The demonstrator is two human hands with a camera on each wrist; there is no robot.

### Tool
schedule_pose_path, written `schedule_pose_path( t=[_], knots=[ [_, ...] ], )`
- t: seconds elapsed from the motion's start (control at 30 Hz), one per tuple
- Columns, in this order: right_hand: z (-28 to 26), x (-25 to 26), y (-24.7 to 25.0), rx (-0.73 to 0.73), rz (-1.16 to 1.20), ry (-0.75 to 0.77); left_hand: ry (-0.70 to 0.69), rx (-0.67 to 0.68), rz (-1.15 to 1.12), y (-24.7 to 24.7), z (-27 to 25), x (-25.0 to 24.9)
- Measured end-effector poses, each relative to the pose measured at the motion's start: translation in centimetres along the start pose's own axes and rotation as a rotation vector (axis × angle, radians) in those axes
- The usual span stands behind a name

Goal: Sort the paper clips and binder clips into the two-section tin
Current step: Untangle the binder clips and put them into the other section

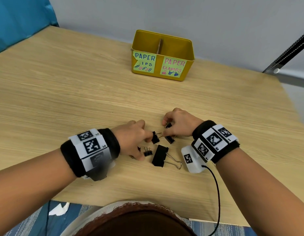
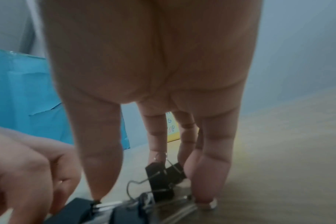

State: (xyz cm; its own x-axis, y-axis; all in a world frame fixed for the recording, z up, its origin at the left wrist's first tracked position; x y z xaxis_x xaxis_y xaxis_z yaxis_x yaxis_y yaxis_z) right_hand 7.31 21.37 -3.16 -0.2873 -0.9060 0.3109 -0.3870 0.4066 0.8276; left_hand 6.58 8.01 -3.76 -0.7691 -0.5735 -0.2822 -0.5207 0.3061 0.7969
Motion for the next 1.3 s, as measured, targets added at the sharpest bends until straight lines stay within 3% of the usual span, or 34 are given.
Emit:
schedule_pose_path(
  t=[0.13, 0.47, 0.63, 0.93, 1.13, 1.3],
  knots=[
    [0.2, 0.4, 0.1, -0.081, -0.023, 0.039, 0.032, 0.053, -0.086, -0.8, -0.5, 0.2],
    [0.9, 0.1, 1.0, -0.135, 0.094, 0.034, -0.087, 0.008, -0.08, -0.9, 0.9, -2.3],
    [1.0, -0.6, 1.2, -0.187, 0.155, -0.003, -0.111, -0.083, -0.037, -0.1, 1.3, -2.6],
    [1.4, -3.4, 1.6, -0.18, 0.474, -0.133, -0.038, -0.147, -0.096, 1.4, 1.8, 0.2],
    [2.8, -4.9, 2.3, -0.215, 0.675, -0.185, -0.01, -0.09, 0.006, 1.3, 2.6, 0.6],
    [4.5, -5.3, 2.9, -0.208, 0.691, -0.19, 0.038, -0.111, 0.05, 2.8, 4.2, 1.9]
  ],
)
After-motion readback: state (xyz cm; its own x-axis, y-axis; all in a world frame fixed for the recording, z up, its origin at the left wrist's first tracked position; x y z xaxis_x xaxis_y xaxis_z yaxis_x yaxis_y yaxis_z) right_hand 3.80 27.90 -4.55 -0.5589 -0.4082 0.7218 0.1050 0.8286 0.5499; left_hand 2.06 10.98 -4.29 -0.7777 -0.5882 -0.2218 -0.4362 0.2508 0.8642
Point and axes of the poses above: each hand's wrist, its own z-axis towards the middle knuckle, its own y-axis out of the back of the hand, x = y × z, the point moved 7 cm from there along z, towards the middle knuckle, and after that the axes turned 1 degree about -z, right-handed, at the moved point
